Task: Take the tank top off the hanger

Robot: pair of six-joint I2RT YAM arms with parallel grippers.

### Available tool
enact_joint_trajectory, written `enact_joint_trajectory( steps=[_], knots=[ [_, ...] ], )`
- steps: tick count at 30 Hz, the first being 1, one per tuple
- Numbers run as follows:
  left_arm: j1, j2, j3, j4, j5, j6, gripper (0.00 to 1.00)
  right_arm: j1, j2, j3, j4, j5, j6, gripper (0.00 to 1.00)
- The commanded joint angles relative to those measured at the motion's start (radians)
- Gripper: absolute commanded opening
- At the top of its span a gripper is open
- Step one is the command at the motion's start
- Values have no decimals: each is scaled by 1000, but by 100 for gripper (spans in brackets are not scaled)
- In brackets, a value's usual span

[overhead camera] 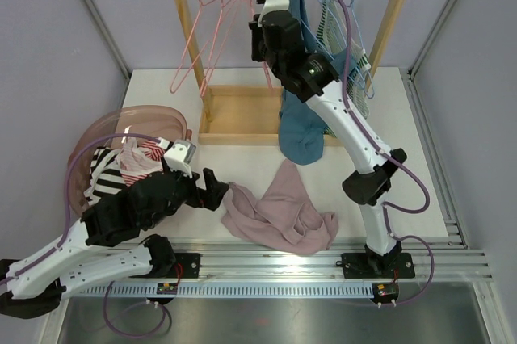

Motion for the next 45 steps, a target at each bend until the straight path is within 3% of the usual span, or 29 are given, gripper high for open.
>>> enact_joint_trajectory(
  steps=[1, 11, 15, 21, 22, 24, 28, 37, 45],
  knots=[
    [2, -9, 7, 13, -16, -1, 99, 24, 21, 84, 14, 12, -10, 0],
    [2, 39, -46, 140, 4, -7, 99, 36, -22, -32, 51, -64, 30, 0],
    [1, 136, -59, 211, 24, -6, 99, 36, -142, -170, 70, -31, 18, 32],
    [-28, 290, -68, 338, 33, 13, 99, 36, -371, -389, 126, -36, -5, 57],
    [-53, 375, -75, 403, 47, 25, 99, 36, -448, -438, 87, -95, -7, 93],
    [-61, 394, -76, 422, 55, 33, 99, 36, -474, -452, 68, -132, -7, 99],
    [-79, 522, -69, 511, 149, 66, 99, 36, -632, -563, -21, -223, 4, 99],
    [-121, 839, -5, 622, 318, 73, 99, 36, -1039, -986, 20, -327, 97, 99],
    [-219, 1089, 96, 614, 290, 63, 99, 36, -1220, -1172, 42, -422, 151, 99]
  ],
)
